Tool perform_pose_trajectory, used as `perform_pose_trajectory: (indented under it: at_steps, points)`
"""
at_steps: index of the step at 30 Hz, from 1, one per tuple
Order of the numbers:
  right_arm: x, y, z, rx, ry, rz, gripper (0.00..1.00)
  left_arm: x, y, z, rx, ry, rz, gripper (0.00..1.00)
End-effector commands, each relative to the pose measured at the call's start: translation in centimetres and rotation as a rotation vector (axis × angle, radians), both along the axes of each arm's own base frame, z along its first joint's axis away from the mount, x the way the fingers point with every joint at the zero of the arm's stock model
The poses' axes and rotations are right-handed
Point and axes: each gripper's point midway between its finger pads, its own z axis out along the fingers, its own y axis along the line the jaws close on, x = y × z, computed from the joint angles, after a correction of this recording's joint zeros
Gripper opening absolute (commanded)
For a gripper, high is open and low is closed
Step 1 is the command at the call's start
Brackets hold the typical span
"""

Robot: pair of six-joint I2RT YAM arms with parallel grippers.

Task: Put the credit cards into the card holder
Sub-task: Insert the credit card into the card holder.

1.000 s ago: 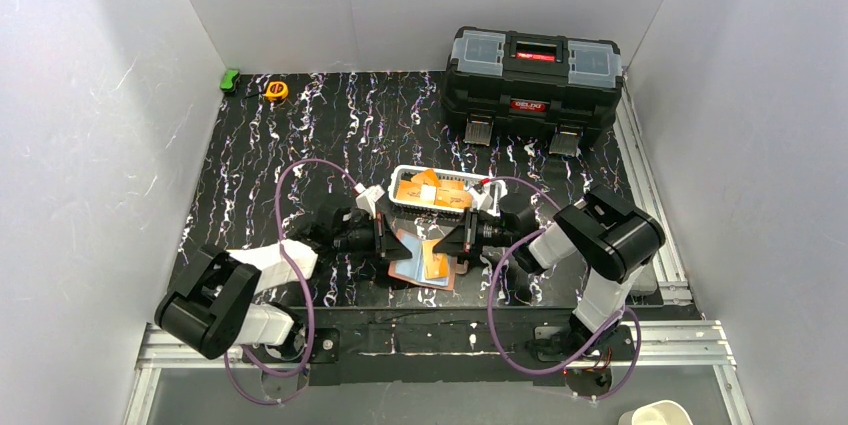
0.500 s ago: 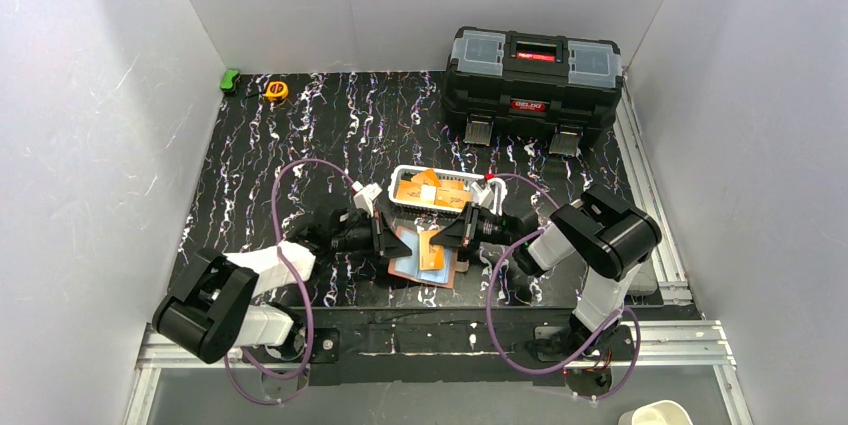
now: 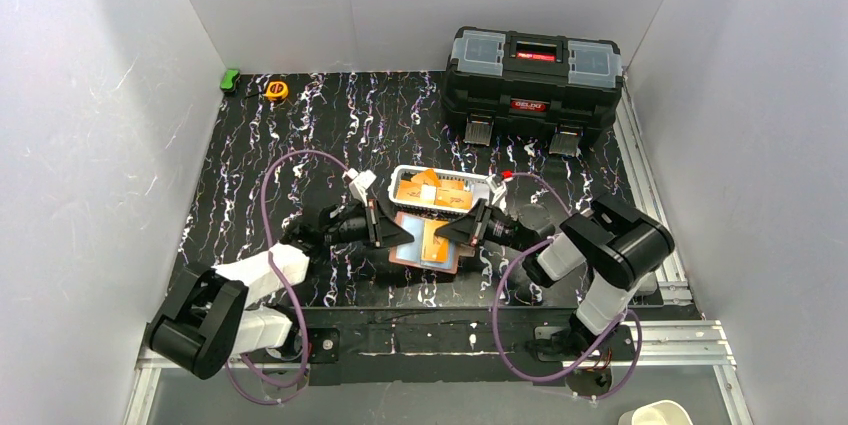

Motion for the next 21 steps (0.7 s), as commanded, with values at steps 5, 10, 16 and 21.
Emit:
perform_pose_trajectory:
  at_steps: [5,10,16,21]
  points:
    - [2.2,-0.2,8.4,0.178,-0.271,-0.089,0.01,0.8,-1.2,9.0,-0.197,-0.202,-0.077,0.00]
    - [3.0,-1.2,11.0,0.217,-0.345,-0.166,0.01,1.1,-1.4,12.8,-0.250,-0.256,-0.090,0.00]
    - [3.8,-2.6,16.0,0.300,-0.469,-0.270,0.01,1.8,-1.7,17.0,-0.292,-0.340,-0.091,0.00]
    - [4.5,-3.2,19.8,0.384,-0.512,-0.319,0.01,2.4,-1.6,21.5,-0.323,-0.412,-0.091,0.00]
